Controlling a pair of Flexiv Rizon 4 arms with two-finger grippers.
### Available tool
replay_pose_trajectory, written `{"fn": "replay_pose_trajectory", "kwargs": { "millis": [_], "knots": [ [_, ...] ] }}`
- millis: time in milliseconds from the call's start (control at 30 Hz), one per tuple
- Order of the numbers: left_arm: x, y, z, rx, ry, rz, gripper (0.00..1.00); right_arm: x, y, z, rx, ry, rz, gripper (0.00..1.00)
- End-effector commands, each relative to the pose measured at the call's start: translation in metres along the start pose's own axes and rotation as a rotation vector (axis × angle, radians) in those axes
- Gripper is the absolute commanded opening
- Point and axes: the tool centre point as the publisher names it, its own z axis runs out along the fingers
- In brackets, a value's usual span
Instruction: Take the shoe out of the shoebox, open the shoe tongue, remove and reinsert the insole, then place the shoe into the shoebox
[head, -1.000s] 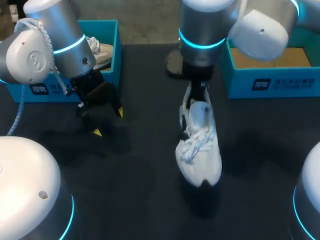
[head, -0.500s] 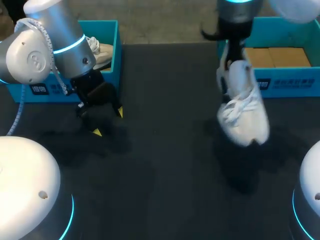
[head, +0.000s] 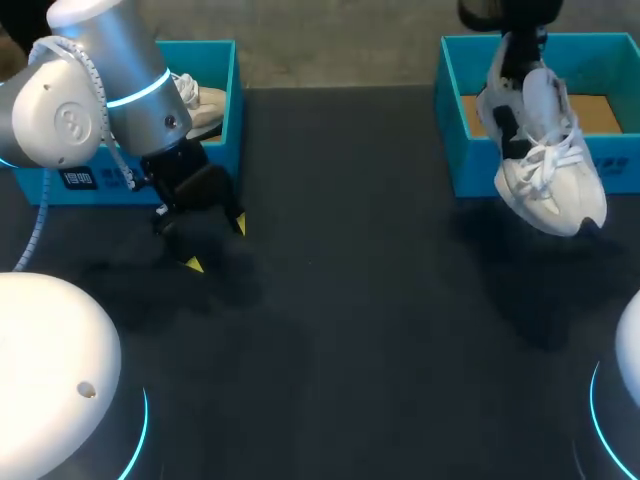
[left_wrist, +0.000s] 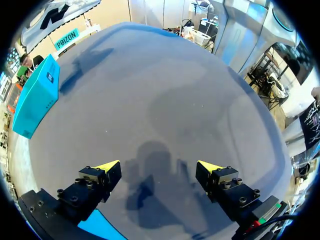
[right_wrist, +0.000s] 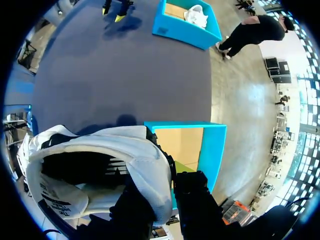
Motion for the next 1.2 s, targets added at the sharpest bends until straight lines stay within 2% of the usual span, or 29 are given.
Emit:
{"fn": "replay_pose_trajectory", "kwargs": {
  "millis": [33, 267, 400, 500, 533, 667, 767, 867, 933, 967, 1033, 1167, 1200],
  "knots": [
    [0.0, 0.0, 0.0, -0.003, 0.001, 0.0, 1.0, 0.002, -0.002, -0.001, -0.003, -0.004, -0.002, 0.0],
    [0.0, 0.0, 0.0, -0.003, 0.001, 0.0, 1.0, 0.003, -0.002, 0.002, 0.001, 0.01, 0.001, 0.0],
    [0.0, 0.0, 0.0, -0.003, 0.001, 0.0, 1.0, -0.005, -0.015, 0.003, 0.007, 0.022, 0.026, 0.0],
    [0.0, 0.0, 0.0, -0.003, 0.001, 0.0, 1.0, -0.019, -0.032, 0.001, 0.008, -0.002, 0.046, 0.0],
    [0.0, 0.0, 0.0, -0.003, 0.001, 0.0, 1.0, -0.024, -0.038, 0.0, 0.035, -0.01, 0.049, 0.0],
    [0.0, 0.0, 0.0, -0.003, 0.001, 0.0, 1.0, -0.047, -0.059, -0.001, 0.055, -0.047, 0.046, 0.0],
    [0.0, 0.0, 0.0, -0.003, 0.001, 0.0, 1.0, -0.071, -0.079, -0.001, 0.022, -0.069, 0.019, 0.0],
    [0.0, 0.0, 0.0, -0.003, 0.001, 0.0, 1.0, -0.09, -0.094, 0.0, 0.034, -0.076, 0.0, 0.0],
    [0.0, 0.0, 0.0, -0.003, 0.001, 0.0, 1.0, -0.102, -0.101, 0.0, 0.054, -0.081, -0.015, 0.0],
    [0.0, 0.0, 0.0, -0.003, 0.001, 0.0, 1.0, -0.106, -0.103, 0.001, 0.039, -0.085, -0.028, 0.0],
    [0.0, 0.0, 0.0, -0.003, 0.001, 0.0, 1.0, -0.117, -0.109, 0.007, 0.064, -0.078, -0.044, 0.0],
    [0.0, 0.0, 0.0, -0.003, 0.001, 0.0, 1.0, -0.133, -0.117, 0.02, 0.033, -0.079, -0.08, 0.0],
    [0.0, 0.0, 0.0, -0.003, 0.001, 0.0, 1.0, -0.137, -0.12, 0.026, 0.047, -0.072, -0.081, 0.0]
  ]
}}
